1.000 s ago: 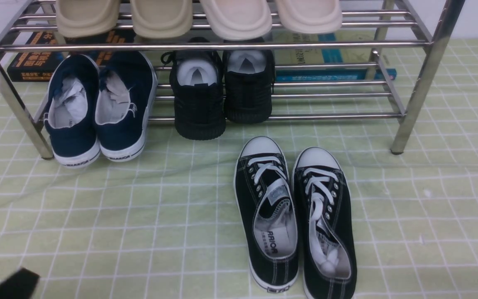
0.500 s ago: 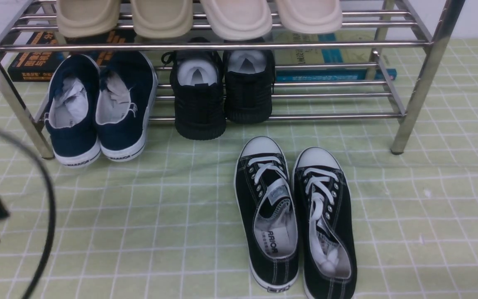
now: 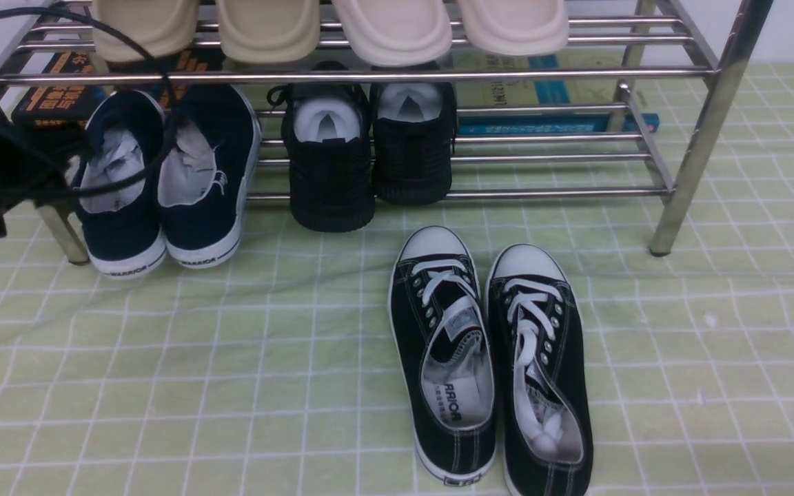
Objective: Take the shoes off the shelf with your hand from the green coffee tablecloth.
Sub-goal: 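Grasp the leftmost shoe on the bottom shelf of the shoe rack with the left gripper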
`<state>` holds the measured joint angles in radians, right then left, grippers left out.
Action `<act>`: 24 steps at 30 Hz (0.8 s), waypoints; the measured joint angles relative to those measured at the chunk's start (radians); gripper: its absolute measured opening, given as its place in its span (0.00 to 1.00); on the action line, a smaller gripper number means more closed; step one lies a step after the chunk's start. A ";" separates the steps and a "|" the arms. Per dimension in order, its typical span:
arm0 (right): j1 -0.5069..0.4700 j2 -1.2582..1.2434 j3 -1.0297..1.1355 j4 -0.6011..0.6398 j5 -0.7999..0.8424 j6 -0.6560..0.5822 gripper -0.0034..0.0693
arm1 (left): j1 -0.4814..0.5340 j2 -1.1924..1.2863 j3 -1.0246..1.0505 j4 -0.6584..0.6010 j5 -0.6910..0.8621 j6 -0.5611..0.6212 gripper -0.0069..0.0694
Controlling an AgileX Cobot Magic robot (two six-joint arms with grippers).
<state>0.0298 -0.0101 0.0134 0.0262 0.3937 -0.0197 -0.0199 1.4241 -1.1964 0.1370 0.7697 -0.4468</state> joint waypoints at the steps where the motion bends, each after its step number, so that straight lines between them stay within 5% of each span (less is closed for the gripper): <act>1: 0.000 0.000 0.000 0.000 0.000 0.000 0.37 | 0.000 0.021 -0.006 0.007 -0.019 0.000 0.74; 11: 0.000 0.000 0.000 0.000 0.000 0.000 0.37 | 0.000 0.148 -0.009 0.090 -0.216 0.000 0.72; 24: 0.000 0.000 0.000 0.000 0.000 0.000 0.37 | 0.000 0.298 -0.011 0.194 -0.373 -0.001 0.57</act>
<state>0.0298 -0.0101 0.0134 0.0262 0.3937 -0.0197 -0.0199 1.7225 -1.2071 0.3314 0.3966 -0.4477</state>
